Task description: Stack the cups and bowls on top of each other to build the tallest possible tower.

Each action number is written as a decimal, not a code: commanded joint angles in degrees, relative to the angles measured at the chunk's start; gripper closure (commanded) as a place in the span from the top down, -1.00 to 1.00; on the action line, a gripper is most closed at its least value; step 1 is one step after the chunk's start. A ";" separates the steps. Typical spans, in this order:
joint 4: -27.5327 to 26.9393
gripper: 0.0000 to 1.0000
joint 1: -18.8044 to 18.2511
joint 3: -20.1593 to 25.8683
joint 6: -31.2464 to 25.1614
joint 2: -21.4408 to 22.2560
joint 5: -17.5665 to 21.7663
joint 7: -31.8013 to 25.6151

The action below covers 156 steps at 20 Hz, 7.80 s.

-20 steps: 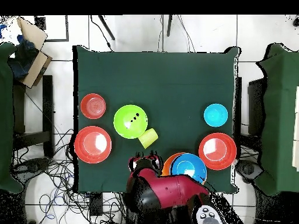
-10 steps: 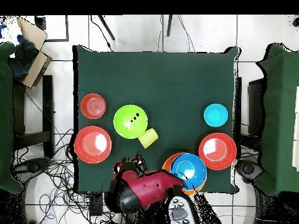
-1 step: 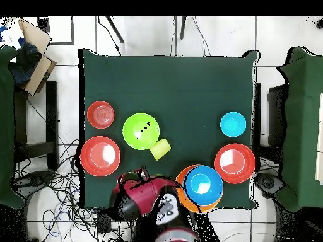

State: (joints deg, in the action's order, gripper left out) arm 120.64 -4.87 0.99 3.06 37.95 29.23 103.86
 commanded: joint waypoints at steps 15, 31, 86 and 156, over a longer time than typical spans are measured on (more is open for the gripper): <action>-11.94 1.00 4.02 -4.44 8.32 -16.20 -0.68 5.68; -16.16 1.00 5.82 -4.97 10.12 -24.40 -1.65 6.28; -21.43 1.00 -6.83 17.57 -27.98 -4.10 -0.77 -2.96; -24.27 -1.00 -4.38 13.61 -20.95 -8.62 1.97 1.33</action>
State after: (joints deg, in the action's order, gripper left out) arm 96.72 -9.08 14.04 -16.92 26.57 29.30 103.86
